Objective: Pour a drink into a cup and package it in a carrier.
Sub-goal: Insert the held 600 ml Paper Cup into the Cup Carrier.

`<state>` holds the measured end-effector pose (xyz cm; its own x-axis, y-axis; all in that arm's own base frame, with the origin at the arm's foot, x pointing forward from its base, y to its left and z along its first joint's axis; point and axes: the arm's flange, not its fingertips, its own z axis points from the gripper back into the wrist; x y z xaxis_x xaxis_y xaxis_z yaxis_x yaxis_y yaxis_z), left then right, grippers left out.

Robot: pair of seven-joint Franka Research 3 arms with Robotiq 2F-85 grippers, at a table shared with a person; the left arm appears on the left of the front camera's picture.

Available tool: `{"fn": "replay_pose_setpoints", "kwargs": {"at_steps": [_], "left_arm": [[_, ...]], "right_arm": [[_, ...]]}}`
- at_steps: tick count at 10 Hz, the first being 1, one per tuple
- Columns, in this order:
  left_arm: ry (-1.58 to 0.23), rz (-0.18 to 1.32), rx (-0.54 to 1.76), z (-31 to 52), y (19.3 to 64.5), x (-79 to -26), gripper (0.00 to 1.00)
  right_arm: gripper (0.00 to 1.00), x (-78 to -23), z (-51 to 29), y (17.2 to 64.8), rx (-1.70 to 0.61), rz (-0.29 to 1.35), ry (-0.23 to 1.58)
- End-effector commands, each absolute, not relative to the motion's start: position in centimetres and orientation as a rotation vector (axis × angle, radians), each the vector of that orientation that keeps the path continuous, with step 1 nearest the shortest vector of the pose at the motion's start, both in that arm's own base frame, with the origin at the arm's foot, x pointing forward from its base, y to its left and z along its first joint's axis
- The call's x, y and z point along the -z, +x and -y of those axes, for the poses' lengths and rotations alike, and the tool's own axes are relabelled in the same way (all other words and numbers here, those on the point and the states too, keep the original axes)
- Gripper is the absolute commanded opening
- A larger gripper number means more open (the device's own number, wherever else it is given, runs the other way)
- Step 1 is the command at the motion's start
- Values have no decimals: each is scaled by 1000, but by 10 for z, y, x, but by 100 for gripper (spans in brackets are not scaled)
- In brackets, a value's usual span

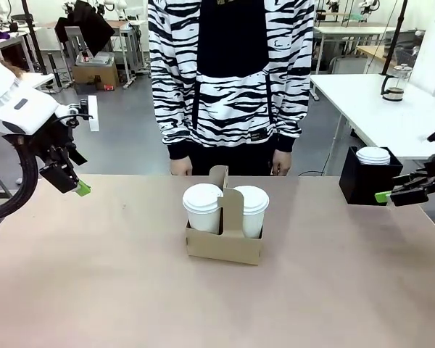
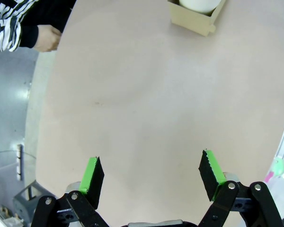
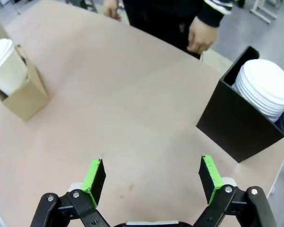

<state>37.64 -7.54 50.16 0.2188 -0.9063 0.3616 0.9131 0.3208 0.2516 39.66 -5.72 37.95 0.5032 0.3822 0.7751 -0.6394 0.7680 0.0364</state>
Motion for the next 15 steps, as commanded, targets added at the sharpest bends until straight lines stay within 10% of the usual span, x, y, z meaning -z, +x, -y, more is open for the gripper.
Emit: {"fn": "replay_pose_setpoints", "kwargs": {"at_steps": [1,15], "left_arm": [[-18,488,1251,76,377,-503,100],[-18,488,1251,76,377,-503,100]], "right_arm": [[100,-380,60,396,-671,853,334],[100,-380,60,396,-671,853,334]]}}
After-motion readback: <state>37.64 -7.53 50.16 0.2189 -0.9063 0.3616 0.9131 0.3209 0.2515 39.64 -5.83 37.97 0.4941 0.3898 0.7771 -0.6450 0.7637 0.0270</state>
